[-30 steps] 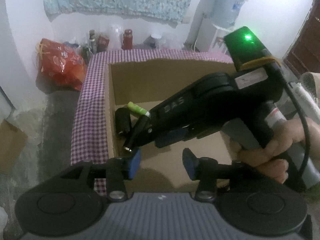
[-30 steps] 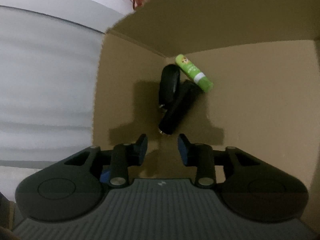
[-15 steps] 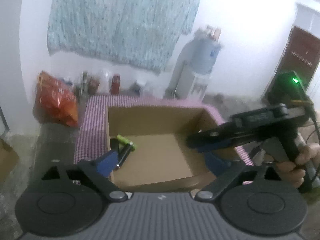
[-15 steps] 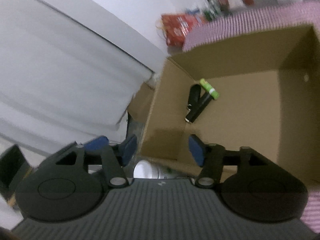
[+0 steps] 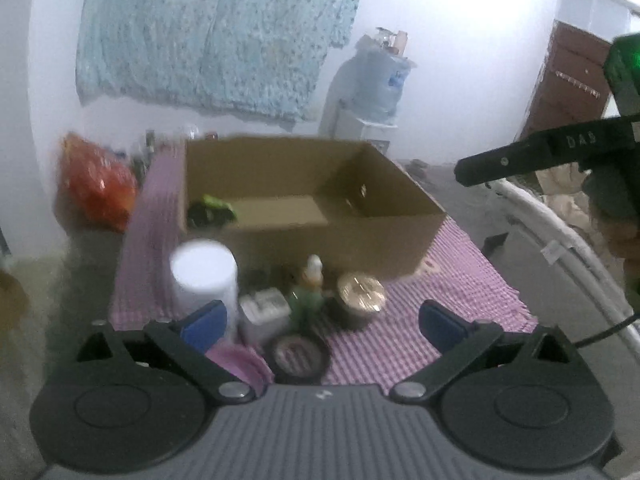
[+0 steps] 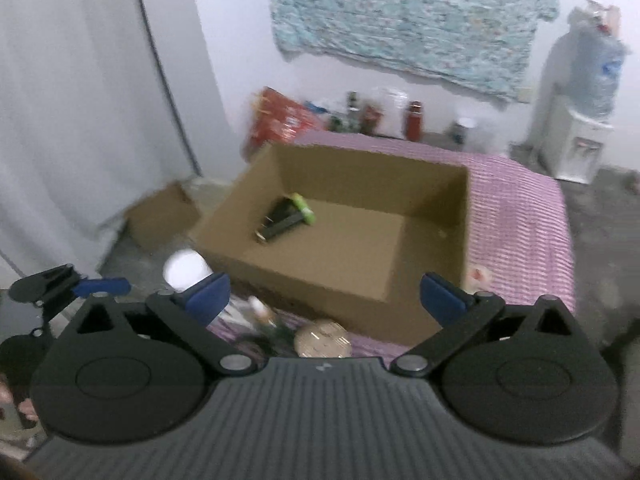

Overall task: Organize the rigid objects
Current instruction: 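Return the right tool and grasp the black electrical tape roll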

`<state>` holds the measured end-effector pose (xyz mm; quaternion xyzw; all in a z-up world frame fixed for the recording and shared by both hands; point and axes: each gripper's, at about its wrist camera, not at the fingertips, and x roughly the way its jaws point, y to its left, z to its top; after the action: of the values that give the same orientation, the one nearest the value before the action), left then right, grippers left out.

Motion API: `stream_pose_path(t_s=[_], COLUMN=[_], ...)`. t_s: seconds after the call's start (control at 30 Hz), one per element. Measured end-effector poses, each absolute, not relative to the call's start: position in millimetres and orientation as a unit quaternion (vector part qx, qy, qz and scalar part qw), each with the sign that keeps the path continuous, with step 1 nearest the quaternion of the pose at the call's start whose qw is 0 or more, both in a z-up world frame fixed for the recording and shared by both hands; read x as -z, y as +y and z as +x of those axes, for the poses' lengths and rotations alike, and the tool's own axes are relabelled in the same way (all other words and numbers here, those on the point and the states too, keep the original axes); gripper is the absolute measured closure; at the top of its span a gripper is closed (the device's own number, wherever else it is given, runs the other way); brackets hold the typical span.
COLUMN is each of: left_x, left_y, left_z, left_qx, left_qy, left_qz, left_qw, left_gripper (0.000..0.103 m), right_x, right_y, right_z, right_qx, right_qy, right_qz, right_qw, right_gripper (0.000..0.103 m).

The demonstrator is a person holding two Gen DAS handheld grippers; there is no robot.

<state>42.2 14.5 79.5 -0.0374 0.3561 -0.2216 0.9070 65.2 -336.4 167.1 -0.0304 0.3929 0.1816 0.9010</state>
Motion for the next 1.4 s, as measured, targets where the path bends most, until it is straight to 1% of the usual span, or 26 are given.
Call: stream_pose_path(t_s=[0.07,0.17,0.3,0.43,0.5,0.6,0.7,0.77,0.8,0.83,0.87,0.93,0.97,1.03,1.17,1.23,1.4], left_x=[-71,-60,-45,-26,-16,-6,1,5,8,10,12,17,19,23,31,33,35], left_y=[14,15,14,1,-7,-16,-23,-28,-30,-33,-36,-41,-42,-46,-50,-49,-49], left_z=[37,33,29,28,30,34,36,39,40,41,42,43,44,46,52,54,56], left_qx=[0.22,0.23,0.248,0.221,0.21,0.2,0.195,0.195,0.195,0.194,0.193,0.195,0.194,0.189,0.181,0.18,0.181], left_qy=[0.363,0.366,0.36,0.363,0.374,0.383,0.383,0.385,0.387,0.39,0.393,0.397,0.401,0.409,0.42,0.42,0.416], left_qz=[-0.05,-0.06,-0.076,-0.036,-0.01,0.011,0.027,0.039,0.045,0.051,0.056,0.063,0.065,0.073,0.081,0.078,0.076], left_qw=[0.904,0.9,0.896,0.904,0.903,0.902,0.902,0.901,0.9,0.899,0.897,0.895,0.893,0.89,0.885,0.886,0.888], left_gripper=[0.0,0.0,0.0,0.0,0.0,0.001,0.006,0.014,0.016,0.021,0.027,0.033,0.034,0.034,0.038,0.038,0.038], right_x=[-157,-143,-99,-51,-31,-13,2,9,12,12,11,11,12,17,24,28,39], right_y=[-340,-347,-352,-364,-368,-363,-352,-343,-336,-330,-322,-311,-306,-294,-274,-264,-244], right_z=[59,41,26,28,27,23,30,35,37,40,43,47,49,55,65,70,77], right_qx=[-0.168,-0.172,-0.207,-0.223,-0.209,-0.196,-0.209,-0.219,-0.221,-0.224,-0.226,-0.234,-0.237,-0.243,-0.248,-0.251,-0.25], right_qy=[0.395,0.374,0.36,0.392,0.393,0.386,0.392,0.399,0.403,0.406,0.41,0.42,0.424,0.433,0.445,0.448,0.458], right_qz=[-0.035,-0.043,-0.027,0.085,0.14,0.18,0.206,0.2,0.189,0.178,0.166,0.147,0.141,0.125,0.095,0.076,0.033], right_qw=[0.903,0.91,0.909,0.889,0.884,0.883,0.872,0.867,0.868,0.868,0.868,0.865,0.863,0.859,0.855,0.855,0.852], right_gripper=[0.001,0.001,0.001,0.001,0.001,0.002,0.005,0.009,0.013,0.019,0.022,0.035,0.038,0.05,0.059,0.068,0.077])
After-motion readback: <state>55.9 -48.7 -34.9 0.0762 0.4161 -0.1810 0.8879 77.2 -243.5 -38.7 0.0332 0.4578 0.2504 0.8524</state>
